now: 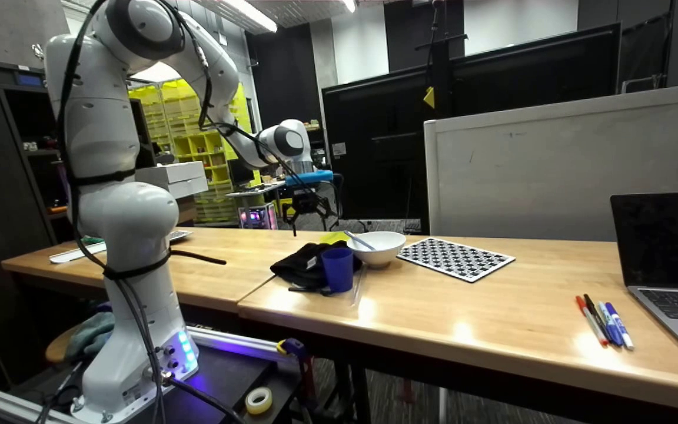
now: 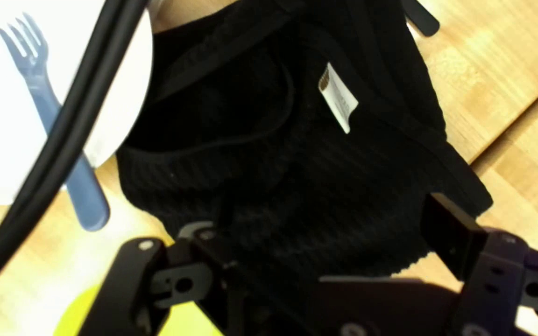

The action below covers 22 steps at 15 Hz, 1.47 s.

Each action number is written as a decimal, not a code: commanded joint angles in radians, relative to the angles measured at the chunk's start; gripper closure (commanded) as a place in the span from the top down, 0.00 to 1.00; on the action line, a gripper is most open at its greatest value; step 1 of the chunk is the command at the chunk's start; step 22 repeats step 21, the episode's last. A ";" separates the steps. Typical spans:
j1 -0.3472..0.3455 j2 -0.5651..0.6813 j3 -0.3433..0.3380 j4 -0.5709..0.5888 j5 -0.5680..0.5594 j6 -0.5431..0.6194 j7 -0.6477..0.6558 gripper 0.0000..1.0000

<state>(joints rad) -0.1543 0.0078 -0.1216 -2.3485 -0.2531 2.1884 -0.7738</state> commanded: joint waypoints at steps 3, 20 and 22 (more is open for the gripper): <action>0.084 -0.190 0.058 -0.105 0.022 0.016 0.140 1.00; 0.419 -0.326 0.288 -0.126 0.250 0.098 0.486 1.00; 0.432 -0.316 0.307 -0.119 0.253 0.112 0.510 1.00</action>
